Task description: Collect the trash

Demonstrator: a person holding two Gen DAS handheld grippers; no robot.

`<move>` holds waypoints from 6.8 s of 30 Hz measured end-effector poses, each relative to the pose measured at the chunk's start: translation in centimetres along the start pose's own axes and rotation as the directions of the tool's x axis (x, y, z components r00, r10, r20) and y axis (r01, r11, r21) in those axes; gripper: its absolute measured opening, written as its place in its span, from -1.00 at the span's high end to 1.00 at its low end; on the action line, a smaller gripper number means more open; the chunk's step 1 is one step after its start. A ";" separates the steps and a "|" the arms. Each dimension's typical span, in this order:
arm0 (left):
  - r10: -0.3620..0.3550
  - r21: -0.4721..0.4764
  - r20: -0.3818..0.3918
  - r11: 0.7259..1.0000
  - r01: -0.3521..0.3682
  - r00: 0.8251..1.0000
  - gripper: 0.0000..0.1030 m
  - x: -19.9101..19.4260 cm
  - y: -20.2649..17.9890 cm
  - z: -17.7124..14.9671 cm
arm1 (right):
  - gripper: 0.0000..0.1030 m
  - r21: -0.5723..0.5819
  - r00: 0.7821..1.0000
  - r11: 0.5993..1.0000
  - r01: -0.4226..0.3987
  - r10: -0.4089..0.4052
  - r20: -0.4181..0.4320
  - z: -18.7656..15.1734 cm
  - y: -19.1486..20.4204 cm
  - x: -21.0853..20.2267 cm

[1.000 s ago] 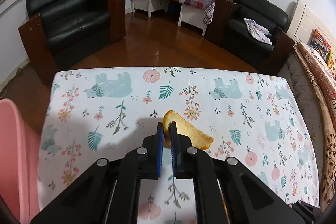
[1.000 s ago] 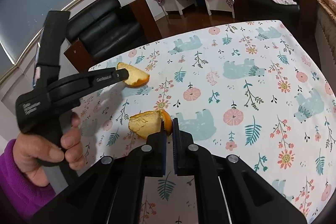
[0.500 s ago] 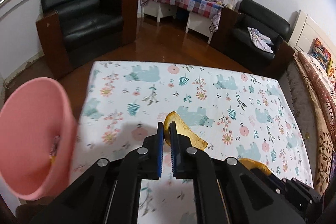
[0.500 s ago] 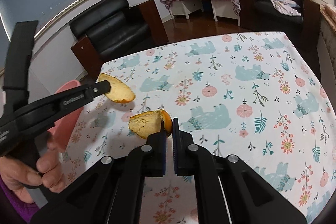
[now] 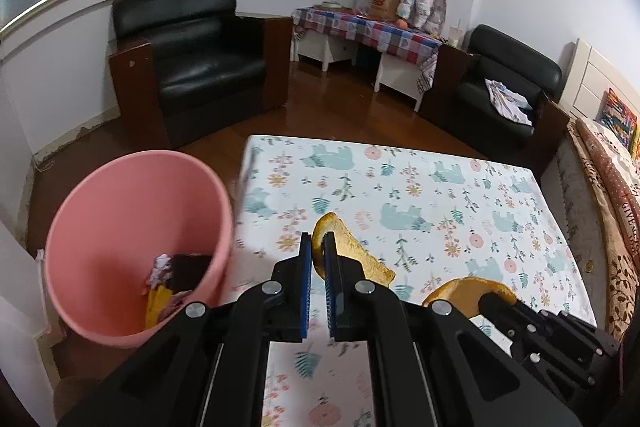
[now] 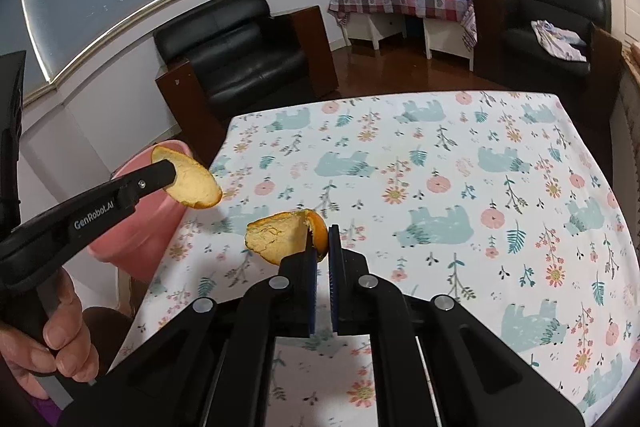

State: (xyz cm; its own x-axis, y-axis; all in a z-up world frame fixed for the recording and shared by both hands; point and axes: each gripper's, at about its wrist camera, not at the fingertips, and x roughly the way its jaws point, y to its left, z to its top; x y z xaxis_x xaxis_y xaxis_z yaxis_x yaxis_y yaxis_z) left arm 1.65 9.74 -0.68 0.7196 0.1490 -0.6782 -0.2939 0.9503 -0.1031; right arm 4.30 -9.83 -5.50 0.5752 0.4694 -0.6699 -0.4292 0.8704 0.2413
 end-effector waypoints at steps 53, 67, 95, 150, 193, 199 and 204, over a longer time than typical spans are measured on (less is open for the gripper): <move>0.247 -0.275 0.083 0.937 -0.216 0.965 0.89 -5.5 18.0 -2.3 | 0.90 -0.366 0.997 0.928 -0.062 0.073 0.014 3.4 20.0 5.0; 0.290 -0.285 0.028 0.919 -0.270 0.957 0.89 -1.7 20.4 -1.7 | 0.90 -0.391 0.998 0.919 -0.059 0.051 -0.030 3.2 21.6 8.9; 0.289 -0.280 -0.028 0.917 -0.285 0.957 0.18 3.1 22.2 -1.3 | 0.89 -0.349 0.982 0.925 -0.153 0.103 -0.156 2.9 21.9 13.4; 0.242 -0.202 0.172 0.957 -0.206 0.955 -0.06 -11.1 12.6 -2.4 | -0.10 -0.284 0.978 0.942 -0.180 0.202 0.052 1.9 15.4 -0.6; 0.247 -0.165 0.186 0.962 -0.217 0.951 0.04 -13.7 10.5 -5.2 | -0.16 -0.246 0.972 0.968 -0.055 0.109 0.209 -0.3 13.5 -5.4; 0.245 -0.160 0.182 0.963 -0.217 0.952 0.05 -13.5 10.1 -5.9 | -0.16 -0.251 0.968 0.967 -0.045 0.104 0.229 -0.5 13.5 -5.6; 0.245 -0.161 0.182 0.963 -0.217 0.952 0.05 -13.5 10.0 -6.0 | -0.16 -0.245 0.962 0.969 -0.020 0.085 0.259 -0.8 13.5 -6.1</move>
State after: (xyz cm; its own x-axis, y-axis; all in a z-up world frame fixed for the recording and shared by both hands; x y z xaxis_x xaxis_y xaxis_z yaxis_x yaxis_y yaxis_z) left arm -14.74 15.62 3.09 0.7278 0.4241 -0.5389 -0.5400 0.8388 -0.0691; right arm -5.56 -1.06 1.32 0.6973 0.5641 -0.4422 -0.5981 0.7979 0.0749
